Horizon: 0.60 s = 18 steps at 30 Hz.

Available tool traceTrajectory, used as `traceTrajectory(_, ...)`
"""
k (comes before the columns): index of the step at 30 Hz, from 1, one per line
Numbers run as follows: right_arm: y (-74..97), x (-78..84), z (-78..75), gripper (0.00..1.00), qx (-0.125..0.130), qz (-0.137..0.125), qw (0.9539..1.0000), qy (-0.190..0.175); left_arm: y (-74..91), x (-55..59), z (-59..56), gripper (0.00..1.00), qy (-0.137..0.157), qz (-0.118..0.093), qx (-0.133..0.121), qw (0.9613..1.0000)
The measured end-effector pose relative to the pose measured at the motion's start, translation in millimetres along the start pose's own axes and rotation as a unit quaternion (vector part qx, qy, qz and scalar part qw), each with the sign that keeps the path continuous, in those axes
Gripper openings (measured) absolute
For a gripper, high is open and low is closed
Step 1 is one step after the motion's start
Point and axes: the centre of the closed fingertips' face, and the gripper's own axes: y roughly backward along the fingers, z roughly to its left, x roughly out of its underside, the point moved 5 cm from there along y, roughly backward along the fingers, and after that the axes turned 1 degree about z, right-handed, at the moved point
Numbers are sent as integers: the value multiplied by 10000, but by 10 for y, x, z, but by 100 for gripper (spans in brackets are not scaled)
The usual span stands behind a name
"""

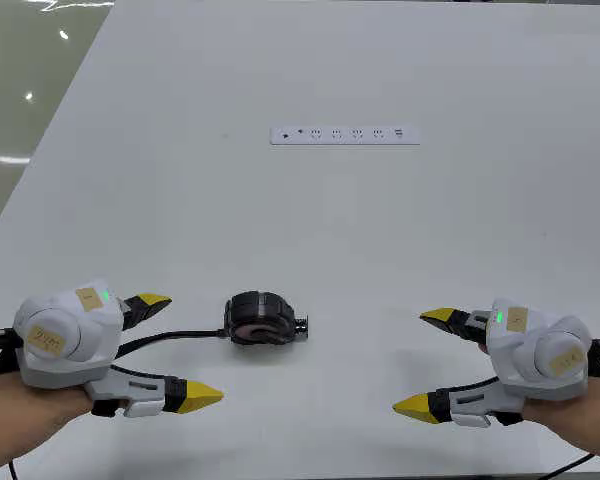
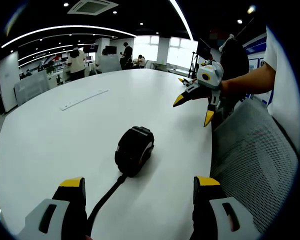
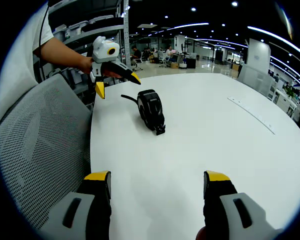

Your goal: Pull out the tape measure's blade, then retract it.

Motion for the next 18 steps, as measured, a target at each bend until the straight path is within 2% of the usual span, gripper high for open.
traceTrajectory(8, -70, -12, -6, 72, -92, 46, 9999, 29, -106, -49, 23, 78, -217, 141, 149, 9996)
traceTrajectory(18, -139, -38, -19, 72, -174, 92, 9998, 62, -277, -49, 56, 72, -494, 385, 304, 9976)
